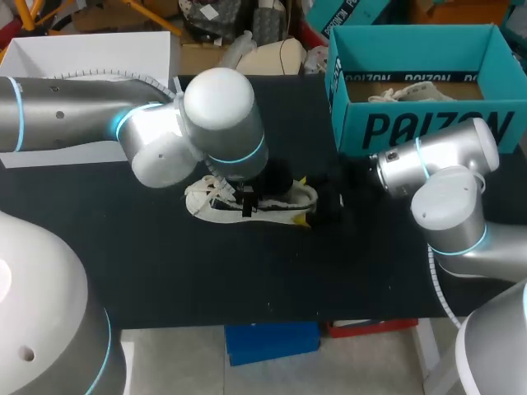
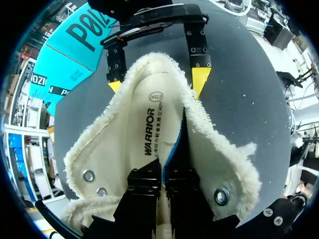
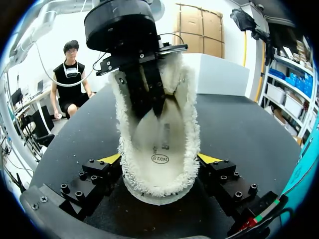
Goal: Take the shoe out of the shoebox, open the shoe tongue, remove and reinsert the insole, then place the shoe into the shoebox
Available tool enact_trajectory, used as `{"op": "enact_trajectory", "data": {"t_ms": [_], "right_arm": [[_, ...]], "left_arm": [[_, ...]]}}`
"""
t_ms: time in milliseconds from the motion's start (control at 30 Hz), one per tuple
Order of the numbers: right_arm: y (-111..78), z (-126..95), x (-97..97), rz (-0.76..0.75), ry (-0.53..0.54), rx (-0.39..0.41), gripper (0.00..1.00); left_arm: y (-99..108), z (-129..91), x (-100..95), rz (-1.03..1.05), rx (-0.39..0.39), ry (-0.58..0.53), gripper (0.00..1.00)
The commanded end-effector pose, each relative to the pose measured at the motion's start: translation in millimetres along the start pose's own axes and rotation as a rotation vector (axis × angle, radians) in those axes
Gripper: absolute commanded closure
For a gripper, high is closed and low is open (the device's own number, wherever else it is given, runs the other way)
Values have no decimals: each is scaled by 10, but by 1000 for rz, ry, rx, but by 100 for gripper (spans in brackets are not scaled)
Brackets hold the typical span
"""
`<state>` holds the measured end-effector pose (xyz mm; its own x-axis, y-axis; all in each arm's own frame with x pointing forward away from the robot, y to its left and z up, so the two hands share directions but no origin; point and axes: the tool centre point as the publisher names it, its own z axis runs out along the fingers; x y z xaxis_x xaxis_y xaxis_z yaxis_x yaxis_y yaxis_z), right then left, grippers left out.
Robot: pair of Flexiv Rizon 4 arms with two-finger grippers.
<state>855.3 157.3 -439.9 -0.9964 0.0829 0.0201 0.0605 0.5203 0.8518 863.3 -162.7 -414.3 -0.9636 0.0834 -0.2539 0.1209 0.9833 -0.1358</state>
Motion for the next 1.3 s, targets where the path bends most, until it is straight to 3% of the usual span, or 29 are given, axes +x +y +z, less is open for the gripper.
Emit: {"op": "enact_trajectory", "data": {"t_ms": [33,67,333,567,667,700,733,833,900,1033,1200,1300], "right_arm": [[-26,53,4,1,0,2,100],[-26,53,4,1,0,2,100],[-26,53,4,1,0,2,100],[-26,53,4,1,0,2,100],[-26,53,4,1,0,2,100],[-26,53,4,1,0,2,100],[-26,53,4,1,0,2,100],[-26,53,4,1,0,2,100],[-26,53,4,1,0,2,100],[-26,53,4,1,0,2,100],[-26,53,4,1,0,2,100],[-26,53,4,1,0,2,100]], "left_arm": [[51,-212,-41,10,72,71,100],[27,-255,-36,5,109,105,100],[-96,-530,3,22,145,101,100],[-155,-367,70,62,137,121,100],[-212,-309,102,112,250,135,100],[-228,-296,131,147,249,117,93],[-240,-275,152,159,262,130,78],[-265,-205,189,165,296,161,68],[-281,-169,208,175,304,171,56],[-316,-147,205,185,331,159,51],[-402,-227,147,200,367,105,53],[-473,-238,132,253,349,68,53]]}}
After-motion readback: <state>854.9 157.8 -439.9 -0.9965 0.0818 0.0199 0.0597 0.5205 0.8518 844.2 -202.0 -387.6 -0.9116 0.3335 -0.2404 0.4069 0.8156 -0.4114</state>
